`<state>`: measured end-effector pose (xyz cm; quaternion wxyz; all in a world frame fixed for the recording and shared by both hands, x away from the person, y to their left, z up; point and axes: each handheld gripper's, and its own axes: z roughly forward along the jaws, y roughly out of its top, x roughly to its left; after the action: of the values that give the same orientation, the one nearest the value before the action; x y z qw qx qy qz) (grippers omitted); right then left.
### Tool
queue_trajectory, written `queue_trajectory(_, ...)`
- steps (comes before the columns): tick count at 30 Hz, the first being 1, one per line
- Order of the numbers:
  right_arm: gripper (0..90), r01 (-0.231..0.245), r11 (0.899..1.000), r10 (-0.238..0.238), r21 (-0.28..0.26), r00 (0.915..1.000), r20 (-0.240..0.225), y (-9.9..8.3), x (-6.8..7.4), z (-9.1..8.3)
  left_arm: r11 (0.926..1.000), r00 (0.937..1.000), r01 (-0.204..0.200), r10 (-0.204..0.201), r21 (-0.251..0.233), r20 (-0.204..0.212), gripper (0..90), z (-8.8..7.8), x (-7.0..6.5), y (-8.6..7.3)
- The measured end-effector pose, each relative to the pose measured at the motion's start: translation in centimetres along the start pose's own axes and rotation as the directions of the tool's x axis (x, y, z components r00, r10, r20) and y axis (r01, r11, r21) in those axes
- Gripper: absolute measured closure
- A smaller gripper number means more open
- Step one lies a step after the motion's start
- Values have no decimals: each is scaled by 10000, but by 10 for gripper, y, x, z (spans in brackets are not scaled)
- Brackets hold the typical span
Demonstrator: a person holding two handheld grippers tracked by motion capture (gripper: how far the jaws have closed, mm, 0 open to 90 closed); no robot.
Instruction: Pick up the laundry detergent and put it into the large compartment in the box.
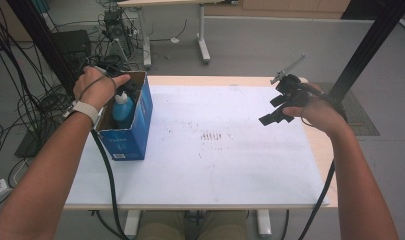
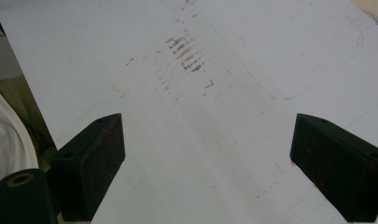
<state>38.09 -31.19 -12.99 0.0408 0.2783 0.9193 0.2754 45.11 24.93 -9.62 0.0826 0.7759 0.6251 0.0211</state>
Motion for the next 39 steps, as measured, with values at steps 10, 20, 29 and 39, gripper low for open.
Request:
queue_trajectory(10,102,-68,10000,68,-4,9999,79,-3,1,-5,9917,9903,-1285,1279,88,539,51,-42,-5,-1)
queue_trajectory(20,102,-40,10000,39,29,9999,128,-1,4,-7,9562,9544,-2924,2907,168,679,49,-66,-26,-1)
queue_trajectory(29,102,-103,9999,103,29,9999,135,-5,5,-6,8651,8640,-5005,4968,331,813,51,-75,-57,1)
queue_trajectory(39,102,-108,9999,108,8,9997,232,-8,8,-12,7682,7670,-6392,6336,349,1009,49,-73,-80,2)
